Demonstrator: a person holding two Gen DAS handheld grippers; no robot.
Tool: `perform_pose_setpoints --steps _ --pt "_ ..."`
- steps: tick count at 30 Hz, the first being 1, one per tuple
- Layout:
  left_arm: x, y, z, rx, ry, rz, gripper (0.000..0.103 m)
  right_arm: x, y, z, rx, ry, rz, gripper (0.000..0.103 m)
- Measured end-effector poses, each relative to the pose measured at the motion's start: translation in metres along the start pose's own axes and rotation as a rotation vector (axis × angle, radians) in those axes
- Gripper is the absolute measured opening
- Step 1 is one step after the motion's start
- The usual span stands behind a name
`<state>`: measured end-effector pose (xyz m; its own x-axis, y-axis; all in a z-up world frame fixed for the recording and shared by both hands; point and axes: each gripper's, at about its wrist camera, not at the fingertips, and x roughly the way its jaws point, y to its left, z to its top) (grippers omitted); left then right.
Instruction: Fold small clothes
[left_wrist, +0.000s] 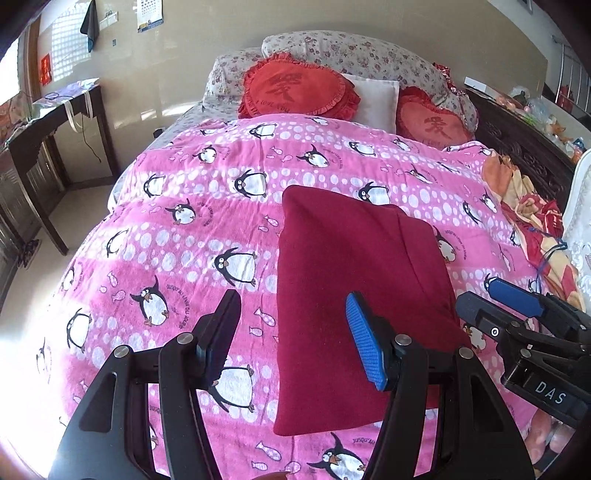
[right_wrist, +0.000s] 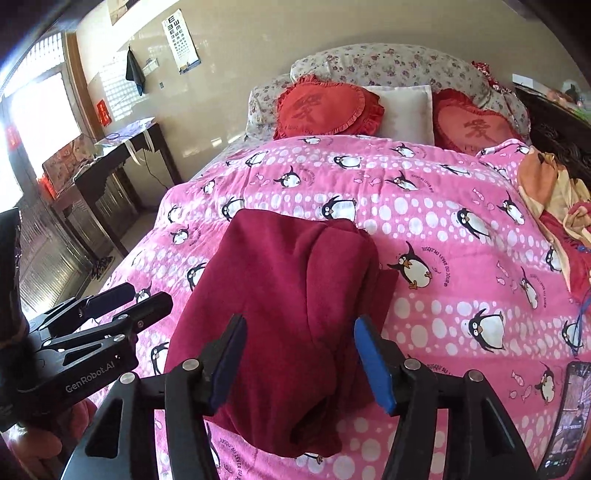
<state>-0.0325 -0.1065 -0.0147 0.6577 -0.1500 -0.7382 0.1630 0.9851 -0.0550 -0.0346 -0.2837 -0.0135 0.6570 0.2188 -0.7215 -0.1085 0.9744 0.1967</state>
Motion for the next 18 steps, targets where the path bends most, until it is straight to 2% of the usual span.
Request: perform_pose_setpoints --steps 18 --pt "0.0008 0.002 0.0007 -0.005 0.003 0.013 0.06 0.0089 0.0031 -0.0001 0.009 0.029 -0.005 0.061"
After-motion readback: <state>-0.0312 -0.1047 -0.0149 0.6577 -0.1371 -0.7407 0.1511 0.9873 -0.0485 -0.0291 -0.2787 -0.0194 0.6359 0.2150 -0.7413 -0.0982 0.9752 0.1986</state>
